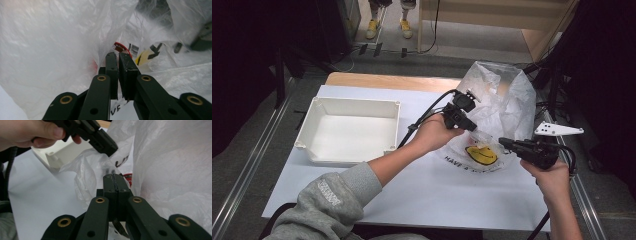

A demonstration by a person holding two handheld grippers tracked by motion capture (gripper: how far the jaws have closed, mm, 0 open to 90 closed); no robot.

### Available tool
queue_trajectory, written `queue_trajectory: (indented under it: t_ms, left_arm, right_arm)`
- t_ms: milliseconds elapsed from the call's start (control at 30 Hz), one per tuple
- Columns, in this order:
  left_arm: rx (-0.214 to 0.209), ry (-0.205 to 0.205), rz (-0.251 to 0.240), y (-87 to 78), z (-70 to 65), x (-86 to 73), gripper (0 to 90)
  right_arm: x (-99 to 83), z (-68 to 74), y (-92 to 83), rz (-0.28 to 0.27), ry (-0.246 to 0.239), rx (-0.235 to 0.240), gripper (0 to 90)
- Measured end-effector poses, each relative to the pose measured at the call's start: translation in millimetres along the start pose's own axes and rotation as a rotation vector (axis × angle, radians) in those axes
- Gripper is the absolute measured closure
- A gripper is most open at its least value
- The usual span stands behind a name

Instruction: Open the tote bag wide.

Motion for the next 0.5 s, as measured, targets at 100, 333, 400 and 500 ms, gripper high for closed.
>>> queue_trajectory:
  t_ms: [100, 333, 400, 500]
  left_arm:
    - [-0.005, -0.007, -0.008, 2.6, -0.1, -7.0, 86.8]
    - [-0.013, -0.03, -0.03, 5.1, -0.3, -26.8, 86.9]
    - [-0.018, -0.033, -0.031, 6.4, -0.8, -31.2, 86.9]
    - [-0.014, -0.035, -0.027, 9.7, -0.8, -37.1, 86.9]
  right_arm:
    - [-2.0, -4.5, 3.9, 0.013, 0.007, -0.002, 90.0]
    - [-11.3, -19.9, 13.0, 0.025, -0.02, 0.052, 90.0]
    - [-13.4, -22.1, 14.7, 0.029, -0.039, 0.069, 90.0]
    - [-16.8, -23.0, 18.2, 0.043, -0.079, 0.097, 90.0]
Point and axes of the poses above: each handheld gripper's, and its own axes: y roughly forward along the jaws, x roughly out of its top, z roughly to its left, the point moved 6 cm from there along y, roughly forward along the jaws, and after that the axes turned 2 degrees about x, right-handed, at the moved point
